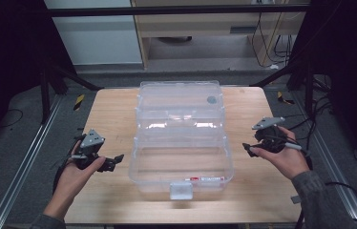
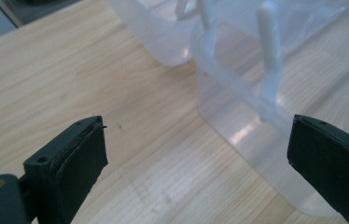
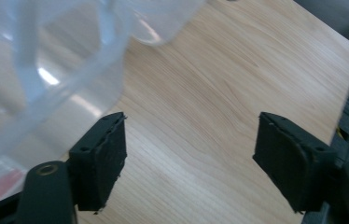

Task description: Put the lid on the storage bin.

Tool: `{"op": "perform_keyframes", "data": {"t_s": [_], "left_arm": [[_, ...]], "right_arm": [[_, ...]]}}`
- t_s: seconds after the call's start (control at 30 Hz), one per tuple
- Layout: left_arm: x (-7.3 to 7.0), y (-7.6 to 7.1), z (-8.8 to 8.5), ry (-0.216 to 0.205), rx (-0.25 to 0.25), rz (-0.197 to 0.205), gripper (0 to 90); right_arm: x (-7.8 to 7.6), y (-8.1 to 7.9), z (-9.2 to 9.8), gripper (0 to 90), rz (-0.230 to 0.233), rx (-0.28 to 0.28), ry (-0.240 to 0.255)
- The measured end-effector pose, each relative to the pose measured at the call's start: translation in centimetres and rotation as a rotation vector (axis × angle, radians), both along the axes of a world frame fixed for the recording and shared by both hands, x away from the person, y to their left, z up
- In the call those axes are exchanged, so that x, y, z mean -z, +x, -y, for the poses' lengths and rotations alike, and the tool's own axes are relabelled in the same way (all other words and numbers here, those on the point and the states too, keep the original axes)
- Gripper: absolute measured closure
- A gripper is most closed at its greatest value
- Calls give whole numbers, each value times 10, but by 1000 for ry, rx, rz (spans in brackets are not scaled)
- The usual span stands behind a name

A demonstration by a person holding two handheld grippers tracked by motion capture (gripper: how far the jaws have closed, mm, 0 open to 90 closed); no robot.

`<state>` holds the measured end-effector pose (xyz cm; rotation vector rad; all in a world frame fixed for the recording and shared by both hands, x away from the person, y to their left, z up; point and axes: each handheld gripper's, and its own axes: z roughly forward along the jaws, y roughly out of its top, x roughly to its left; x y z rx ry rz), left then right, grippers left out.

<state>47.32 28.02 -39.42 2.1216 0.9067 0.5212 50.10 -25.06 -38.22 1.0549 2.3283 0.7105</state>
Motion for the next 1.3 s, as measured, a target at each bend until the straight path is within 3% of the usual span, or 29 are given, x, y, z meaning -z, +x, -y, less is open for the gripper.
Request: {"op": "perform_keyframes", "data": {"t_s": [0.07,0.13,0.17,0.33,0.37,0.43,0.5,0.73,0.77,1.3], "left_arm": [[-4,1,5,12,29,-6,49],[-4,1,7,17,32,-7,49],[-6,2,9,16,42,-18,49],[-11,0,12,5,61,-19,33],[-16,-2,14,29,57,-13,33],[-19,-4,16,37,58,-15,34],[-27,-9,19,25,89,-22,31],[-35,-13,23,40,114,-22,36],[-36,-13,24,54,123,-23,36],[-35,-12,35,80,186,-30,48]], "right_arm": [[-14,10,-6,267,-8,-58,-34],[-19,13,-8,278,3,-67,-44],[-30,18,-12,318,15,-94,-58],[-53,26,-18,374,34,-143,-65],[-63,28,-22,435,43,-174,-67],[-67,30,-23,453,45,-188,-76],[-78,34,-29,494,48,-219,-78],[-92,39,-43,546,57,-269,-79],[-94,40,-48,554,57,-296,-89],[-107,46,-82,570,54,-436,-114]]}}
